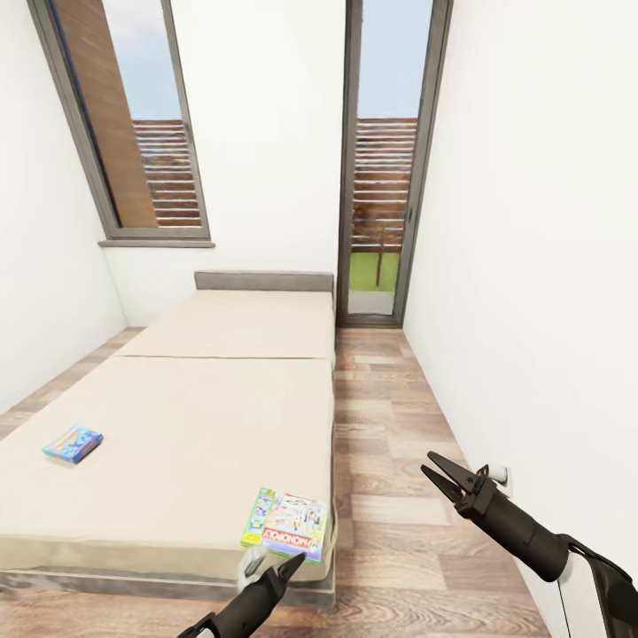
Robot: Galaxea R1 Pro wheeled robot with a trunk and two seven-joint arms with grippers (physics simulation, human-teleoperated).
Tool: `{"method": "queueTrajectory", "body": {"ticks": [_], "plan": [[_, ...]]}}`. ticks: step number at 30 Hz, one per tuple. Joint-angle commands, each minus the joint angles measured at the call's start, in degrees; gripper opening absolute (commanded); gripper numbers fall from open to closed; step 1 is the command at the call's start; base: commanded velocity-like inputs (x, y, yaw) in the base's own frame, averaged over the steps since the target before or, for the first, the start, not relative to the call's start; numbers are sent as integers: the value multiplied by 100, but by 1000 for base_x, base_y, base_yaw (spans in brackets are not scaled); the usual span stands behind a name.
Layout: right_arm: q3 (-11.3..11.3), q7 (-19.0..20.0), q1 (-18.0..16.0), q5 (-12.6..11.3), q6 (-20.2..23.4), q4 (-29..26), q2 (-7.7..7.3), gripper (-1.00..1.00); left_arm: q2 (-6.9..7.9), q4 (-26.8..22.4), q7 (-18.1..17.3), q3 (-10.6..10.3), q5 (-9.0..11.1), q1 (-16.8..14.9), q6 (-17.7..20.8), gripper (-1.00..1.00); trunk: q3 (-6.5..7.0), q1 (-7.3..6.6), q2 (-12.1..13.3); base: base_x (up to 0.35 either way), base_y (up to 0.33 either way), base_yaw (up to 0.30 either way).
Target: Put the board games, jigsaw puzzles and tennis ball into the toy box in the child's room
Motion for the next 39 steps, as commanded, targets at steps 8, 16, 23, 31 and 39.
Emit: {"method": "queueTrajectory", "body": {"ticks": [8, 16, 23, 31, 39], "plan": [[-11, 32, -5, 21, 20, 2, 4, 100, -3, -13, -16, 46, -39, -1, 31, 100, -5, 0, -2, 71, -77, 0], [-11, 18, -5, 21, 20, 4, 2, 100, -3, -13, -16, 46, -39, -1, 32, 100, -5, 0, -2, 128, -53, 0], [-11, -28, -5, 21, 20, 5, 7, 100, -3, -13, -17, 49, -39, -1, 28, 100, -5, 0, -2, 155, -10, 0], [-11, -38, -5, 21, 20, 6, 7, 100, -3, -13, -22, 47, -39, -1, 22, 100, -5, 0, -2, 25, -1, 0], [-11, -39, -5, 21, 20, 7, 5, 100, -3, -13, -21, 47, -39, -1, 21, 100, -5, 0, -2, 3, 0, 0]]}}
